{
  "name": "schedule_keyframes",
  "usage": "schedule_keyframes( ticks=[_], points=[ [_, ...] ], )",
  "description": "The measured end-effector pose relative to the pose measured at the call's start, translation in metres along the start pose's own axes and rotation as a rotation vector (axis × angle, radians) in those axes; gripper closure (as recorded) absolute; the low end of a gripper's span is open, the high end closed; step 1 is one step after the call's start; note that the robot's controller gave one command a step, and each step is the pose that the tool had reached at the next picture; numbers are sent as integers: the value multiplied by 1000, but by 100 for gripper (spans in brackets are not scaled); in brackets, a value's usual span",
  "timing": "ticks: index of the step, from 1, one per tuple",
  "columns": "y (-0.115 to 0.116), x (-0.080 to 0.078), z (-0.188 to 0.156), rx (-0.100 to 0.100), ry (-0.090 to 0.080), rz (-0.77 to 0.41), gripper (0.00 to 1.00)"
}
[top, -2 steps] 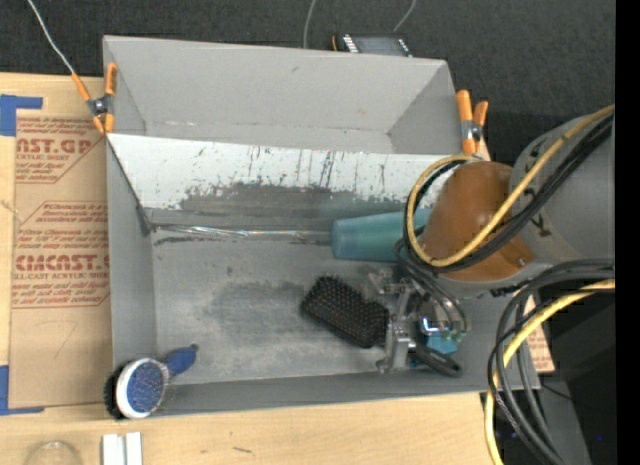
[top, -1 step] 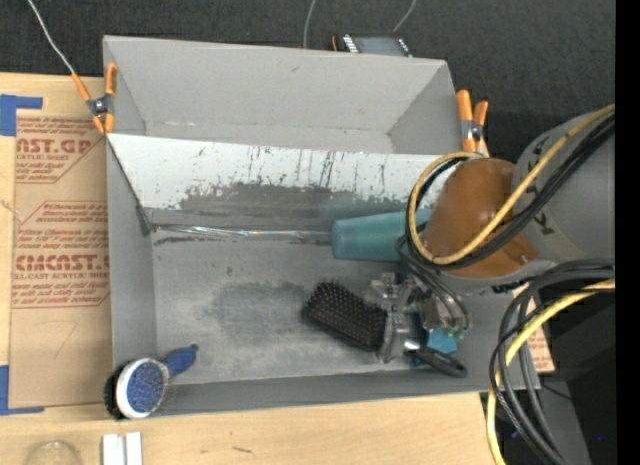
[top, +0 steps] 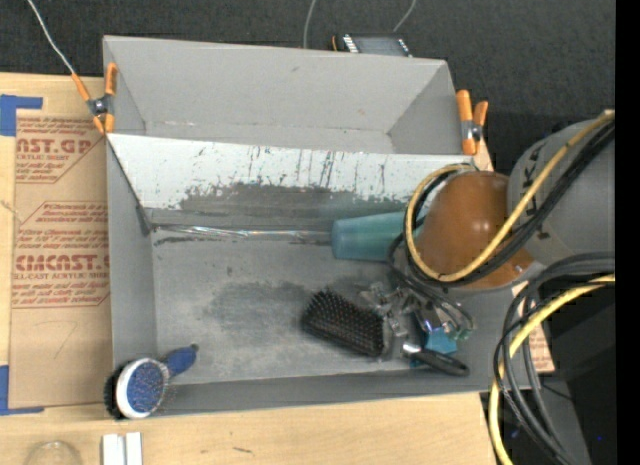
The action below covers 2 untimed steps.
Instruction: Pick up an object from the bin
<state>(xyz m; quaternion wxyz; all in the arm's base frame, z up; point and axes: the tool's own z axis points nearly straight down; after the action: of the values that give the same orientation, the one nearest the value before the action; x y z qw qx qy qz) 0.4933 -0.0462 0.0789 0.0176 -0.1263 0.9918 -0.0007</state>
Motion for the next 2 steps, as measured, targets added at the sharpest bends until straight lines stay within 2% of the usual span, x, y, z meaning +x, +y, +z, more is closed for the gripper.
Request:
schedule_keyframes(
  ticks=[1, 2],
  points=[
    [-6, 5, 1, -5, -20, -18, 100],
    [-8, -18, -94, -3, -28, -36, 100]
  ],
)
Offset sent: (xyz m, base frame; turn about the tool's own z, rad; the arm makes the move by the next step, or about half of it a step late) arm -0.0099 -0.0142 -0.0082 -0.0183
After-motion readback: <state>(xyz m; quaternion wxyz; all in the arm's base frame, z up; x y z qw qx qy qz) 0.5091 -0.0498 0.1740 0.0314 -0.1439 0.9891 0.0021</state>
